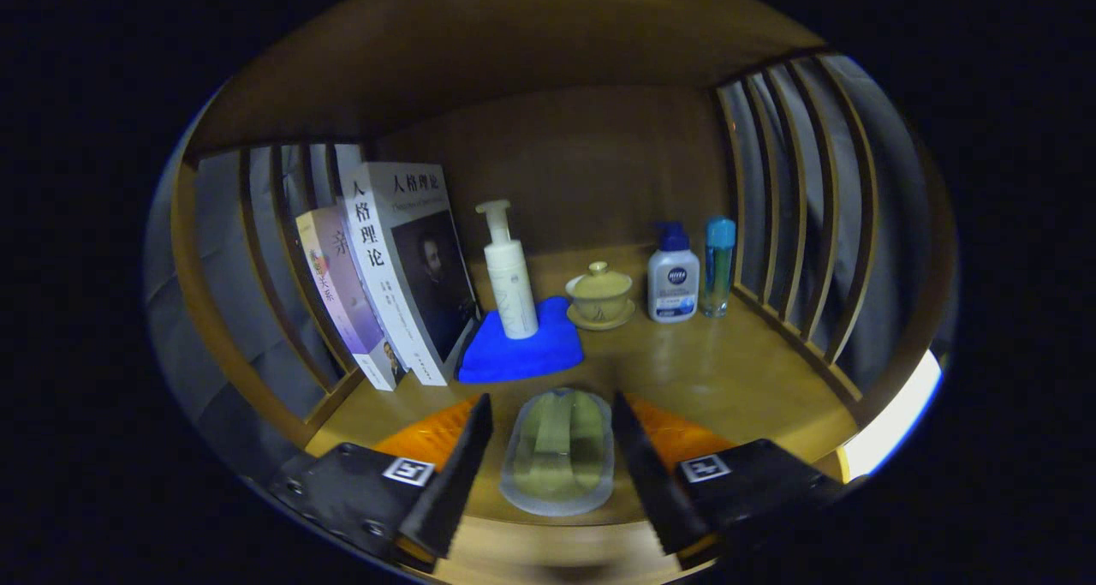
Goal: Pull open the drawer, take out the items inside it, and place them on the countertop above the cabinet.
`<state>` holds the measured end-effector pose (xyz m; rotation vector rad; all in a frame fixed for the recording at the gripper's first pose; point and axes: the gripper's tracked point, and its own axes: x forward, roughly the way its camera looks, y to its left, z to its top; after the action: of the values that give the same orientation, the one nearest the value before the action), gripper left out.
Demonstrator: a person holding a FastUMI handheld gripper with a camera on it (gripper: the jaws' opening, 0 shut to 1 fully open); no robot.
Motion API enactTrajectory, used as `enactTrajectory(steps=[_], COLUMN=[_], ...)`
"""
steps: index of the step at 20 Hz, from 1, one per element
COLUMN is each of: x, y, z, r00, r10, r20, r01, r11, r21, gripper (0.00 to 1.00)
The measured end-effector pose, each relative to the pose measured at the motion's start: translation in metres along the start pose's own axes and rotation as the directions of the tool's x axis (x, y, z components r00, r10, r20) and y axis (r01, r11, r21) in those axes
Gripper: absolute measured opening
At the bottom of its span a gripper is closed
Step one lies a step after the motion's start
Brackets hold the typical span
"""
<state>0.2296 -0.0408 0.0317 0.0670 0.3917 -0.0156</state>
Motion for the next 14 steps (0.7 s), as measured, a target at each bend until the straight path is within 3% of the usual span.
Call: enactTrajectory(steps=[4, 14], x=[-0.036, -0.132], y=[0.008, 0.025], z=[-0.003, -0.028], r00=[0.997, 0.982], r10=[0.015, 0.058], r20=[0.070, 0.181], r01=[-0.009, -0.048], r11=[0.996, 0.997], r21=[-0.084, -0.059], gripper=[0.98, 0.98])
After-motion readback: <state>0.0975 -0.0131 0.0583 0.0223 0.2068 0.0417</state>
